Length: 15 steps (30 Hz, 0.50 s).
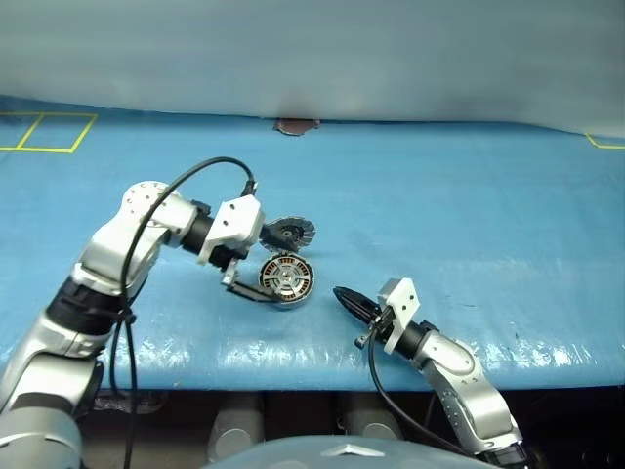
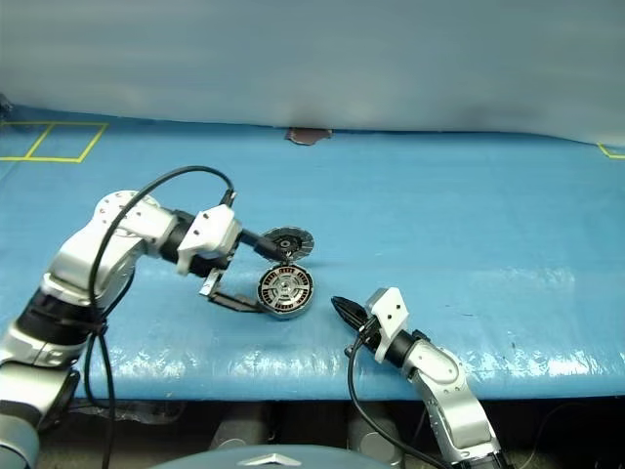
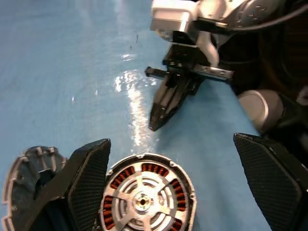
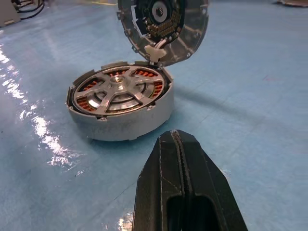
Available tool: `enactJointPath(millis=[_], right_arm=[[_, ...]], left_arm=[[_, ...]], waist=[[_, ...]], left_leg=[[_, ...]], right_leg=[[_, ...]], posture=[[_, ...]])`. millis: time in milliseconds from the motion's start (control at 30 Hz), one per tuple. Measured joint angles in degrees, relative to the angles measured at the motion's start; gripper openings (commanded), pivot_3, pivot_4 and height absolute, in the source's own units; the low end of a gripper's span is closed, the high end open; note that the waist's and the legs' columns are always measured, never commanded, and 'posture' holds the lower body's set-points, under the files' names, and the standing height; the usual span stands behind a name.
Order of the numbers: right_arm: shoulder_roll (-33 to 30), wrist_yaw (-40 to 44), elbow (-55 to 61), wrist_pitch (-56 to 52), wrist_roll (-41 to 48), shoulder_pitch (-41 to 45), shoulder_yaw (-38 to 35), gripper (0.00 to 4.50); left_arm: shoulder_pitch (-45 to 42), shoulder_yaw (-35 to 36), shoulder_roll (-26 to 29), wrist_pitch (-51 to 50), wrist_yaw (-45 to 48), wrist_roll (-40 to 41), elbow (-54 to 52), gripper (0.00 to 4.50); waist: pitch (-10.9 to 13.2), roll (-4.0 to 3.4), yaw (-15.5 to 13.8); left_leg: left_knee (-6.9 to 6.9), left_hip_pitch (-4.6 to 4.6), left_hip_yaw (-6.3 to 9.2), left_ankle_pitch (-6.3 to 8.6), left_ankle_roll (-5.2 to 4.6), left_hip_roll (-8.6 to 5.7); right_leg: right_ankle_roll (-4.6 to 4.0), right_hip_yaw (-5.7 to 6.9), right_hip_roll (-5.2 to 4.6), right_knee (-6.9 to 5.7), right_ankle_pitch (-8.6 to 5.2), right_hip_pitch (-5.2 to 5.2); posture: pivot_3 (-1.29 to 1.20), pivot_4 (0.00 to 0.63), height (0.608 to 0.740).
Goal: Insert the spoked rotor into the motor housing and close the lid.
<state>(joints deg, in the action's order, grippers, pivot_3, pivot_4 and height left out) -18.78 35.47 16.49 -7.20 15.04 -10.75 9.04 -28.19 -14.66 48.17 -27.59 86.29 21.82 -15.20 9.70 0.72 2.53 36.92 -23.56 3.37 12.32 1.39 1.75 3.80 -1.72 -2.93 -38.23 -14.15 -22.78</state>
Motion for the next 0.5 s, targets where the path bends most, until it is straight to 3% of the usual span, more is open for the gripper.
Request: enactJointPath(millis=[100, 300, 333, 500], right_arm=[[-1.5, -1.5, 4.0, -4.4, 0.1, 1.2, -1.0, 0.00], [-3.8, -1.9, 8.0, -10.3, 0.5, 6.1, -0.9, 0.00], [-3.9, -2.0, 8.1, -11.5, 0.5, 7.3, -0.7, 0.00], [-3.2, -3.4, 8.6, -19.0, 0.0, 13.5, 2.2, 0.00]], left_arm=[[7.9, 2.7, 1.7, -1.0, -2.1, 1.9, -4.0, 2.21], [22.2, 8.1, 0.1, 0.1, -12.9, 1.7, -9.4, 0.19], [25.1, 9.4, -1.3, 0.6, -15.5, 1.7, -10.1, 0.03], [35.9, 14.6, -7.7, 3.0, -27.1, 0.7, -12.8, 0.03]], waist=[[0.0, 0.01, -0.6], [0.0, 0.02, -1.3], [0.0, 0.03, -1.3], [0.0, 0.02, -1.2]], left_leg=[[0.10, -0.01, 0.01, 0.00, 0.00, 0.01], [0.16, -0.01, -0.05, 0.00, 0.00, -0.02], [0.15, -0.01, -0.05, 0.00, 0.00, -0.01], [0.10, 0.00, -0.04, 0.00, 0.00, 0.00]], right_leg=[[-0.06, 0.02, 0.00, -0.01, -0.04, 0.03], [-0.02, -0.10, -0.02, 0.04, -0.02, 0.07], [-0.02, -0.10, -0.01, 0.05, -0.02, 0.05], [-0.03, -0.10, 0.00, 0.04, -0.01, 0.02]], posture=[[0.00, 0.150, 0.740], [0.00, 0.150, 0.740], [0.00, 0.150, 0.740], [0.00, 0.150, 0.740]])
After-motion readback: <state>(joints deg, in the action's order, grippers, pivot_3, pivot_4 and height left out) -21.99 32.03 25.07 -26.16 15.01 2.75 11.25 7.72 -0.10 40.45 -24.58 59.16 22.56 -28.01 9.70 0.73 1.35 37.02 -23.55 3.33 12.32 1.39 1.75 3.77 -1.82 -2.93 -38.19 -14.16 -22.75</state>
